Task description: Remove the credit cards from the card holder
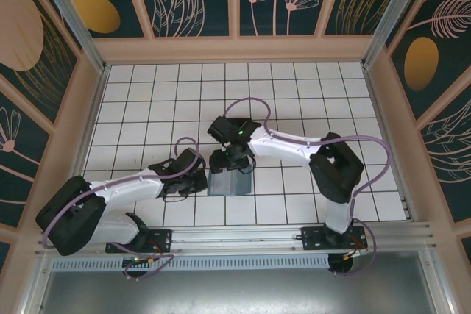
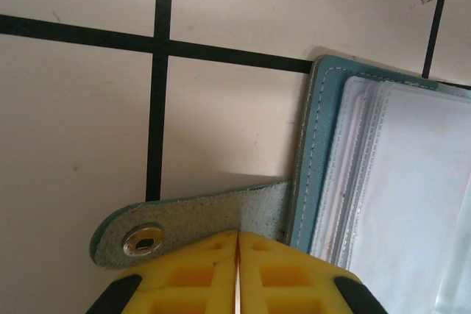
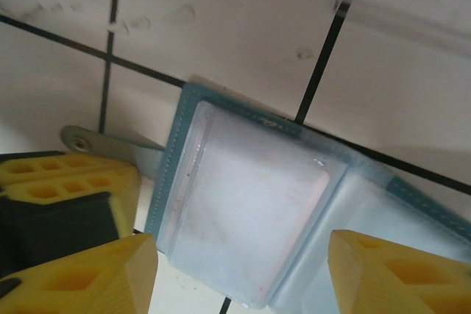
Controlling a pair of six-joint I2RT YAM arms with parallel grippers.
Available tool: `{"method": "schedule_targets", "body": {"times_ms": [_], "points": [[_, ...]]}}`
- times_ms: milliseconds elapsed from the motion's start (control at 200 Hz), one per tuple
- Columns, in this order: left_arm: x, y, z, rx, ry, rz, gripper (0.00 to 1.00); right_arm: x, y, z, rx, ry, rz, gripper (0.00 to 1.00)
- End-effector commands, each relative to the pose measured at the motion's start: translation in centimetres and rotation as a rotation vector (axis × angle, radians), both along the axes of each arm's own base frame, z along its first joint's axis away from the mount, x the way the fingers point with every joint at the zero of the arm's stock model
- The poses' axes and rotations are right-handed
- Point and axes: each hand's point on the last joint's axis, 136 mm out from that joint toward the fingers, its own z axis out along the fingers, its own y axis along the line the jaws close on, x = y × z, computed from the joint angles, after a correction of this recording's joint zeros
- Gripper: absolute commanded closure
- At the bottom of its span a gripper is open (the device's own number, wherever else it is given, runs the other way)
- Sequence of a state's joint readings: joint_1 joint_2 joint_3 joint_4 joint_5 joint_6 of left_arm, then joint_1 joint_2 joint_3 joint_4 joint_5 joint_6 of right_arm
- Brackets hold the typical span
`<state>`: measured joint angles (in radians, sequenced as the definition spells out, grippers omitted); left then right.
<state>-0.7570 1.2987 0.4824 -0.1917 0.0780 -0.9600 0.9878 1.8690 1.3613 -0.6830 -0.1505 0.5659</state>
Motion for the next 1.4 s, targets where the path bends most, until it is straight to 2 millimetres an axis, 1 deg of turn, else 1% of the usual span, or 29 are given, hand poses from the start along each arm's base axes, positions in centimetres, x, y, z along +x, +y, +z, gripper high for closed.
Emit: {"method": "schedule_targets", "body": {"times_ms": [0,105,205,370,500,565,751,846,946,1061,1146,1261,1331,1396], "points": [[-0.2,0.2,0.0,-0.027,0.007,0.025,0.9,-0.4,-0.1,-1.5,-0.067,0.014,-0.024,0.35],[-0.2,0.1,-0.1,-0.037,0.007,0.027,0.89,-0.7,0.1,-2.4,-0.089,0.026,-0.022,0.34],[-0.3,0.1,-0.2,-0.043,0.008,0.026,0.89,-0.7,0.2,-3.0,-0.103,0.03,-0.023,0.31],[-0.5,0.2,-0.3,-0.046,0.01,0.026,0.89,-0.7,0.0,-4.2,-0.155,0.032,-0.025,0.31],[-0.5,0.1,-0.2,-0.048,0.009,0.024,0.89,-0.7,-0.6,-4.7,-0.195,0.026,-0.025,0.33],[-0.5,0.1,-0.1,-0.049,0.007,0.024,0.89,-0.7,-0.8,-4.9,-0.214,0.024,-0.023,0.36],[-0.4,0.0,0.0,-0.048,0.005,0.02,0.89,-0.6,-1.0,-4.8,-0.228,0.011,-0.021,0.48],[-0.3,0.0,0.1,-0.048,0.004,0.018,0.89,-0.7,-0.8,-4.5,-0.213,0.011,-0.019,0.53],[-0.3,-0.1,0.2,-0.045,0.003,0.009,0.89,-0.6,-0.7,-4.2,-0.2,0.006,-0.021,0.62],[-0.1,-0.4,0.4,-0.043,0.002,-0.005,0.89,-0.6,-0.1,-3.5,-0.149,0.001,-0.017,0.68],[0.0,-0.8,0.8,-0.052,0.002,-0.016,0.89,-0.7,0.4,-3.2,-0.089,0.013,-0.025,0.69],[0.7,-1.5,2.3,-0.074,-0.021,-0.025,0.89,-0.7,1.0,-2.5,-0.015,0.018,-0.038,0.7],[0.9,-2.3,3.4,-0.115,-0.03,-0.038,0.89,-0.7,1.1,-2.4,0.025,0.026,-0.05,0.7],[0.8,-3.1,3.9,-0.157,-0.023,-0.05,0.88,-0.6,1.1,-2.1,0.063,0.028,-0.06,0.7]]}}
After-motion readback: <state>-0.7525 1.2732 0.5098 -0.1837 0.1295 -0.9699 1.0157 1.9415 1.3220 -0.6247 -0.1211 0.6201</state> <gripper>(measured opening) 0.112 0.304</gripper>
